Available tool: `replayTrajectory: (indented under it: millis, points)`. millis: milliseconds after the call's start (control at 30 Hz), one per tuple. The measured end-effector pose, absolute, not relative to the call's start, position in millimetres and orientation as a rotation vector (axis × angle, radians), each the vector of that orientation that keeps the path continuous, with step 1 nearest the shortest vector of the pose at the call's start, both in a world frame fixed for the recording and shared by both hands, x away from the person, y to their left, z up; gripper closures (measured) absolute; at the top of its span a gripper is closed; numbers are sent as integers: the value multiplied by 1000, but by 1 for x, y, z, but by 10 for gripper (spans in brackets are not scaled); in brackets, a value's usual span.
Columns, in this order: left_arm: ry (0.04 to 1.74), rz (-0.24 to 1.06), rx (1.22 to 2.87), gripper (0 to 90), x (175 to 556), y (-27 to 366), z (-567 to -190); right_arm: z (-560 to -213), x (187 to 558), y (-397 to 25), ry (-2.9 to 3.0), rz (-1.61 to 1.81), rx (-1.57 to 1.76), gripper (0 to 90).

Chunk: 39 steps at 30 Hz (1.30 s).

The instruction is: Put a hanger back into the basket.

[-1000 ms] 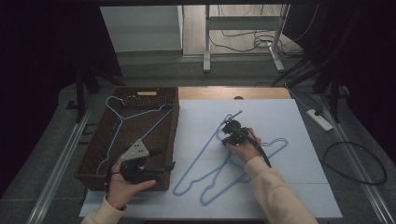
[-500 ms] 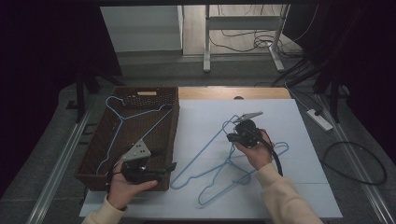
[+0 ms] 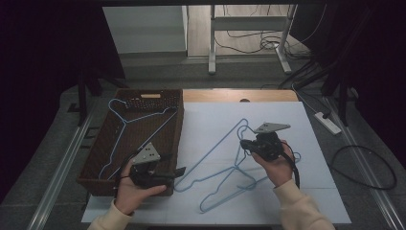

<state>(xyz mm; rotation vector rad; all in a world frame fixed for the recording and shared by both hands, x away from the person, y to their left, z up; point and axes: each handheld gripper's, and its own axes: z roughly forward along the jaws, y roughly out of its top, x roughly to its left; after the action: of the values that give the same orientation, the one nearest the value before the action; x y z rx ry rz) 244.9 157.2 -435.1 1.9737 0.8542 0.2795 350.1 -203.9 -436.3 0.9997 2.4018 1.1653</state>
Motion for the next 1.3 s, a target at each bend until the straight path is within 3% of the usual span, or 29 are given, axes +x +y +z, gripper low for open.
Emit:
replayTrajectory:
  millis: [400, 1300]
  points:
    - [840, 260, 1990, 288, 246, 141, -432, -432, 339, -215, 2371, 1220, 1001, 866]
    - [782, 98, 2101, 276, 268, 67, -436, -429, 334, -212, 2371, 1263, 992, 867]
